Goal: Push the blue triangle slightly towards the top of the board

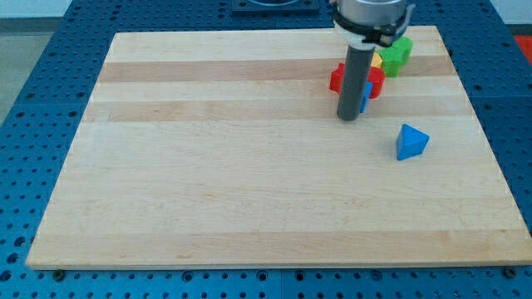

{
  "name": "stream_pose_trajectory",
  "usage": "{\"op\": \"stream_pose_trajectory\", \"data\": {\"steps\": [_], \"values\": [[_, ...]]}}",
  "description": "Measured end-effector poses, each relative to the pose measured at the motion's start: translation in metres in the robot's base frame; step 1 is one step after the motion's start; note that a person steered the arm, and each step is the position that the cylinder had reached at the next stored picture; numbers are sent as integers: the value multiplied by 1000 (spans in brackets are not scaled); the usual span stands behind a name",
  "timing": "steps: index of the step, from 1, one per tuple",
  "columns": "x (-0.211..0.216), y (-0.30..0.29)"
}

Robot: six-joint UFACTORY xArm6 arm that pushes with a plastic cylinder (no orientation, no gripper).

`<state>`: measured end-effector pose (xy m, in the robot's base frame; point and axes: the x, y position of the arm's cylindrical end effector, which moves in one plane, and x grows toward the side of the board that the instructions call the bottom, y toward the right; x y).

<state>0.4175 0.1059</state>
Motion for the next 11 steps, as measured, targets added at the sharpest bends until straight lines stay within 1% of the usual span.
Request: {"op": "stream_pose_trajectory", "data": {"steps": [1,2,3,4,5,6,8,9,10,11], "values": [[98,8],[151,64],[129,106],[89,103],[86,98],[63,98],[0,90],[-19,91],[26,142],[136,133]]}}
